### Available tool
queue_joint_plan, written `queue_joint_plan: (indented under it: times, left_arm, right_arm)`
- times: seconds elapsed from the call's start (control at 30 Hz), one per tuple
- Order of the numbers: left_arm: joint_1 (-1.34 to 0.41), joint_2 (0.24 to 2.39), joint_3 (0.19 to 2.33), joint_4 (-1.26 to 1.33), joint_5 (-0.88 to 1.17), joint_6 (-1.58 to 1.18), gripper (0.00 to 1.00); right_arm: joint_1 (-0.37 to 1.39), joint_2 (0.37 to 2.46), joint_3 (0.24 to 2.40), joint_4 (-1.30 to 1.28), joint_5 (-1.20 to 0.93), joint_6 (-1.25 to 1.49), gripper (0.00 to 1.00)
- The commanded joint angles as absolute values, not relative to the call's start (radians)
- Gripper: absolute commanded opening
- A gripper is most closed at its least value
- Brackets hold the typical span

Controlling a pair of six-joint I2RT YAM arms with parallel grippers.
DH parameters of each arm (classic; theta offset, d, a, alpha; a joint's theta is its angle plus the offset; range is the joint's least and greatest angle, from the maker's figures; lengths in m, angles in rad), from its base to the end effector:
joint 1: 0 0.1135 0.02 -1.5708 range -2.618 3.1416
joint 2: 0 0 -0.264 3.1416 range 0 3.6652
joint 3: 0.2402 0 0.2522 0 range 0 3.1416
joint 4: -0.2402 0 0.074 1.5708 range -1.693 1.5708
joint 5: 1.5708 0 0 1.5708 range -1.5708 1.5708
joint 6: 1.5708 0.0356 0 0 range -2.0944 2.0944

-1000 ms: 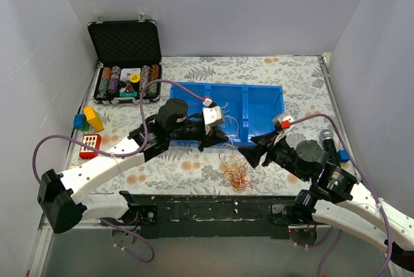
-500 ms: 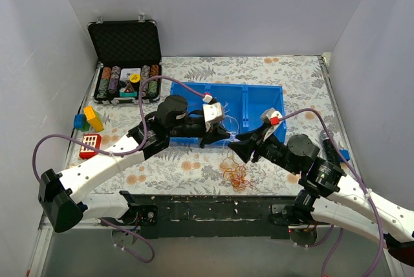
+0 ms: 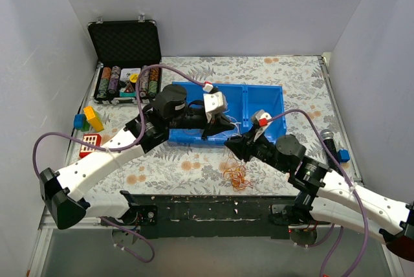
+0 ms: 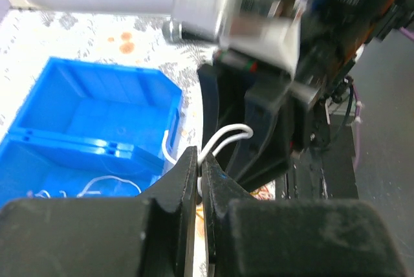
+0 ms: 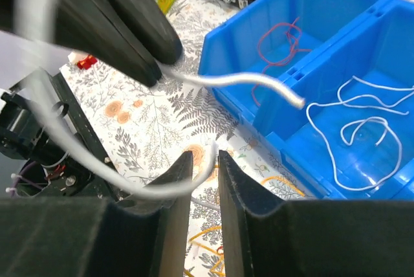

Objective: Untangle the cables

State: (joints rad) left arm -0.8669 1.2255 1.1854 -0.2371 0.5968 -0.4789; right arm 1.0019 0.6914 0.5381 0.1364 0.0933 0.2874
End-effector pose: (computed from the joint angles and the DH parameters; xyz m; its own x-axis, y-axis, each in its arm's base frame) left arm 0.1642 -0.2243 0.3837 -0.6089 0.1284 -0.7828 0.7885 0.2055 -0.5797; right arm 0.0983 0.1476 0.3019 -0.2323 0.1606 -0.9593 -0.7537 0.5937 0.2819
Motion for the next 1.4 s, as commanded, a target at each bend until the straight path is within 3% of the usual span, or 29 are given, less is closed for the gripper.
queue_joint_plan:
  times: [0.0,0.37,0.87,1.2,1.37]
  left_arm:
    - [-0.865,1.219,1.298,-0.245,0.587,-0.471,0.0]
    - [-0.865,1.238,1.468,-0.207,0.606,-0.483,0.0]
    - [-0.865,1.282,1.686,-0.166,0.549,-0.42,0.0]
    - [-0.865,1.259,1.667,0.165,0.289,-0.305,0.0]
    - [-0.865,1.262,1.62,0.325,0.145,-0.17,0.0]
  right_arm:
    - [1.005,0.761,0.557,0.206,0.081,0.278,0.28]
    - [1.005,0.827,0.503,0.232,0.071,0.299,0.21]
    - [1.005,0.64,0.304,0.063,0.092,0.37,0.21]
    - [1.005,0.637,0.276,0.041,0.094,0.397,0.32]
    - [1.005,0.664,0.249,0.066,0.081,0.405,0.45]
